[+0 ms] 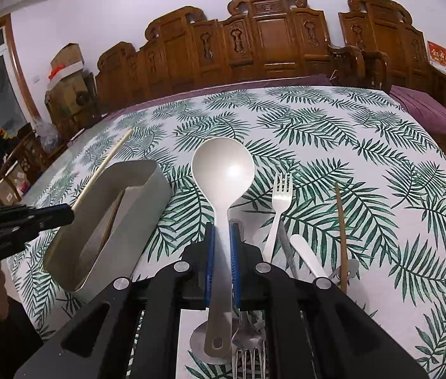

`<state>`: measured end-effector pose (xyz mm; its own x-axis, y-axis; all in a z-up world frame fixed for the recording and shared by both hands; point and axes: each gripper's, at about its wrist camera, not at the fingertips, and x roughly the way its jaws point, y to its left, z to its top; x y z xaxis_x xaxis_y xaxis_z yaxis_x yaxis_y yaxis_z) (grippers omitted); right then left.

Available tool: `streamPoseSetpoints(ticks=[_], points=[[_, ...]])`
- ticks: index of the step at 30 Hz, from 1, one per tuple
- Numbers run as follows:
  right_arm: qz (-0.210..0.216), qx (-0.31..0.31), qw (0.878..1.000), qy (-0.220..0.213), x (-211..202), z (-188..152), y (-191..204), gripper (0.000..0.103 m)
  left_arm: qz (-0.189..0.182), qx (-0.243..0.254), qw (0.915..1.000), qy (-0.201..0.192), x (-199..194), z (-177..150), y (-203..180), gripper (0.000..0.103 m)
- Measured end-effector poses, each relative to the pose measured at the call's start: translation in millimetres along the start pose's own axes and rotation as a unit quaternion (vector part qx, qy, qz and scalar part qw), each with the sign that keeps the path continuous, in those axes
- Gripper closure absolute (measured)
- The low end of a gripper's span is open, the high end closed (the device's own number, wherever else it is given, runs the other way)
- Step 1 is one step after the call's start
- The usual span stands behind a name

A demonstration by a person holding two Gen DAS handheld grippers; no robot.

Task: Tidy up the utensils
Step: 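Carry the chopstick over the tray and open the left gripper, then carry the white plastic spoon into the tray and open the right gripper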

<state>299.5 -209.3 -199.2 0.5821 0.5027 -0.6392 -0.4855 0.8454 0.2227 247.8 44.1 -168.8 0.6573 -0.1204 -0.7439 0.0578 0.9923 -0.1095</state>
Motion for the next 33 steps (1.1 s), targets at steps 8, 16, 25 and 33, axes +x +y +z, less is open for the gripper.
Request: streamPoseSetpoints(ticks=[8, 16, 25, 33], points=[[0.006, -0.005, 1.0, -0.002, -5, -2, 4, 0.092, 0.017, -0.014, 0.9988, 0.044, 30, -8, 20, 0.099], [0.012, -0.014, 1.0, -0.003, -10, -4, 9, 0.092, 0.031, -0.015, 0.9969, 0.071, 45, -12, 23, 0.099], [0.019, -0.017, 1.0, -0.001, -14, -4, 20, 0.092, 0.03, -0.023, 0.998, 0.051, 33, -6, 24, 0.078], [0.02, -0.037, 0.999, 0.0, -18, 4, 43, 0.092, 0.018, -0.021, 0.9996, 0.006, -1, 8, 21, 0.071]])
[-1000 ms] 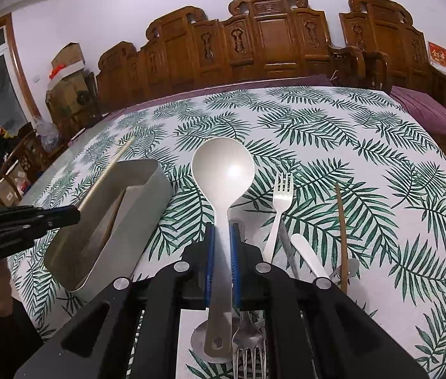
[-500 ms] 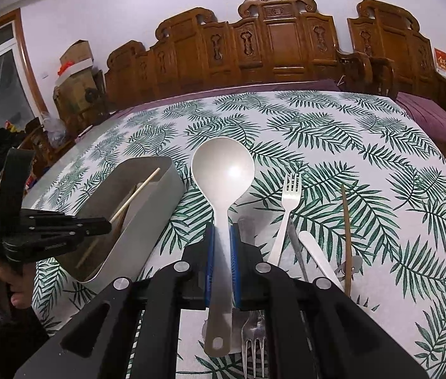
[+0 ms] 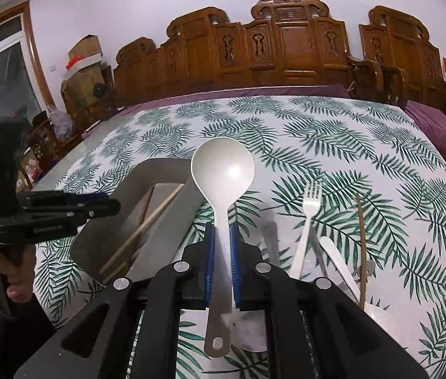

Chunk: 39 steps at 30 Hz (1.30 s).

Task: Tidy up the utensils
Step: 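Carry the white plastic spoon into the tray and open the right gripper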

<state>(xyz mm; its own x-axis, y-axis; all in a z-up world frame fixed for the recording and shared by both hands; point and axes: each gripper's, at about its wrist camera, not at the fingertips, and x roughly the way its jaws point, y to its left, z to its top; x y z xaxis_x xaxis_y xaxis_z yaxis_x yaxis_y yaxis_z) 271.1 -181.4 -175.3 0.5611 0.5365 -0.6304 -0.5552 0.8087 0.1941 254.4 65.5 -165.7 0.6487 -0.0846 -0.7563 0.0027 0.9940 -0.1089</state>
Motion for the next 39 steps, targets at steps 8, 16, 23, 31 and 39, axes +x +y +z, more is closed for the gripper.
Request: streamPoseSetpoints(ticks=[8, 16, 23, 31, 39], points=[[0.016, -0.01, 1.0, 0.004, 8, 18, 29, 0.092, -0.005, -0.008, 0.9992, -0.039, -31, 10, 16, 0.058], [0.043, -0.022, 0.999, 0.014, 28, 32, 71, 0.092, 0.009, -0.023, 0.9979, -0.06, -48, 12, 40, 0.052], [0.055, -0.018, 0.997, 0.048, 63, 35, 92, 0.092, 0.011, -0.043, 0.9967, -0.067, -55, 13, 58, 0.051], [0.046, -0.013, 0.995, 0.082, 95, 29, 100, 0.092, 0.018, -0.049, 0.9964, -0.067, -54, 12, 64, 0.051], [0.074, 0.012, 0.993, 0.093, 105, 21, 97, 0.09, 0.02, -0.049, 0.9965, -0.065, -51, 12, 64, 0.051]])
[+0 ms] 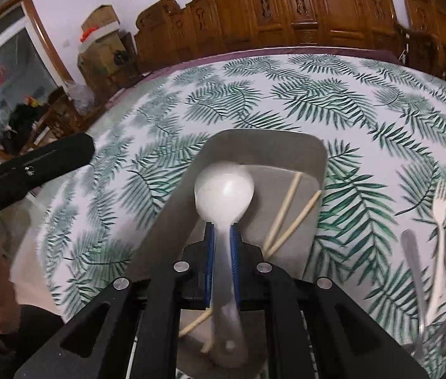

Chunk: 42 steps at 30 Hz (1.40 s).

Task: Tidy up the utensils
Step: 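Carry the white plastic spoon into the tray and open the right gripper, then move the right gripper to the utensil pile and grasp a metal spoon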

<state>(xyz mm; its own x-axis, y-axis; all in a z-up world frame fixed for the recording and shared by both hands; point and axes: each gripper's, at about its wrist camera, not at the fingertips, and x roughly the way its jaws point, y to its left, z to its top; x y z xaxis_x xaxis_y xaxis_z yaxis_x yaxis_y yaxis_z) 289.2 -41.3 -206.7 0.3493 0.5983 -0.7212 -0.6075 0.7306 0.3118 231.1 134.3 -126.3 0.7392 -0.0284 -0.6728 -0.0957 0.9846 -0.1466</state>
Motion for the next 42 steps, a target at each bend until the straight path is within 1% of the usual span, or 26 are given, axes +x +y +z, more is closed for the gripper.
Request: streamPoseSetpoints(ticks=[5, 9, 13, 18, 23, 27, 32, 34, 36, 40, 42], points=[[0.009, -0.002, 1.0, -0.009, -5, -1, 2, 0.09, 0.001, 0.002, 1.0, 0.001, 2, -1, -1, 0.051], [0.008, -0.012, 1.0, -0.025, -22, -1, -2, 0.089, -0.001, 0.004, 1.0, 0.002, 4, -1, -3, 0.051], [-0.013, -0.029, 0.998, -0.047, -50, -7, -13, 0.089, -0.009, 0.008, 0.9999, 0.003, 5, -2, -10, 0.051], [-0.051, -0.041, 0.996, -0.067, -90, -17, -41, 0.089, -0.026, 0.018, 0.9995, 0.006, 8, -4, -28, 0.051], [-0.094, -0.045, 0.992, -0.074, -119, -24, -76, 0.089, -0.039, 0.033, 0.9987, 0.007, 11, -8, -52, 0.051], [-0.118, -0.036, 0.99, -0.074, -133, -30, -103, 0.089, -0.051, 0.042, 0.9978, 0.003, 13, -11, -71, 0.051], [-0.15, -0.037, 0.986, -0.062, -131, -38, -130, 0.09, -0.06, 0.053, 0.9967, 0.01, 18, -17, -91, 0.051], [-0.157, -0.031, 0.986, -0.054, -126, -43, -139, 0.09, -0.065, 0.056, 0.9961, 0.017, 23, -20, -98, 0.051], [-0.157, -0.019, 0.986, -0.045, -120, -51, -147, 0.09, -0.071, 0.059, 0.9955, 0.023, 27, -23, -104, 0.051], [-0.154, -0.012, 0.988, -0.03, -109, -62, -157, 0.081, -0.079, 0.067, 0.9942, 0.029, 31, -29, -118, 0.051], [-0.152, -0.01, 0.988, -0.022, -104, -65, -161, 0.081, -0.081, 0.073, 0.9935, 0.033, 33, -33, -125, 0.051]])
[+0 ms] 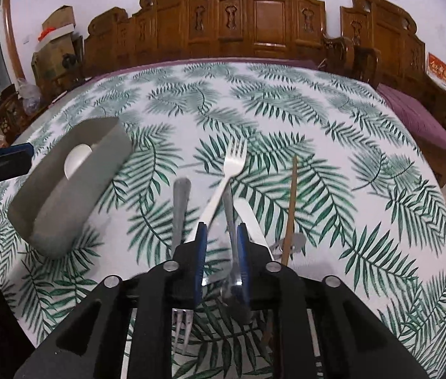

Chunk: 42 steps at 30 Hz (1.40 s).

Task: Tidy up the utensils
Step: 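Move the right gripper to the utensil pile and grasp a metal spoon, then grasp a metal fork with the left gripper while the right gripper holds the metal spoon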

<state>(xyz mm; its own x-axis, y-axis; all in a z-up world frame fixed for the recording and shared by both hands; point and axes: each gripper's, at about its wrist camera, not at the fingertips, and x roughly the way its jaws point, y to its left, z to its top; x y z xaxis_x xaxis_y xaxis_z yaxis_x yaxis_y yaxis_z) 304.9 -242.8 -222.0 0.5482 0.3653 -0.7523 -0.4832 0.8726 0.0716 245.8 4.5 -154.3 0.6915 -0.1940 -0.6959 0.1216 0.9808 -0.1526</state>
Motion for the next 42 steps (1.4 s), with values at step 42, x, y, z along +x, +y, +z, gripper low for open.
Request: streamPoseSetpoints(ticks=[42], points=[[0.004, -0.036, 0.995, 0.088, -16, 19, -5, 0.099, -0.001, 0.032, 0.9993, 0.019, 11, -17, -57, 0.051]])
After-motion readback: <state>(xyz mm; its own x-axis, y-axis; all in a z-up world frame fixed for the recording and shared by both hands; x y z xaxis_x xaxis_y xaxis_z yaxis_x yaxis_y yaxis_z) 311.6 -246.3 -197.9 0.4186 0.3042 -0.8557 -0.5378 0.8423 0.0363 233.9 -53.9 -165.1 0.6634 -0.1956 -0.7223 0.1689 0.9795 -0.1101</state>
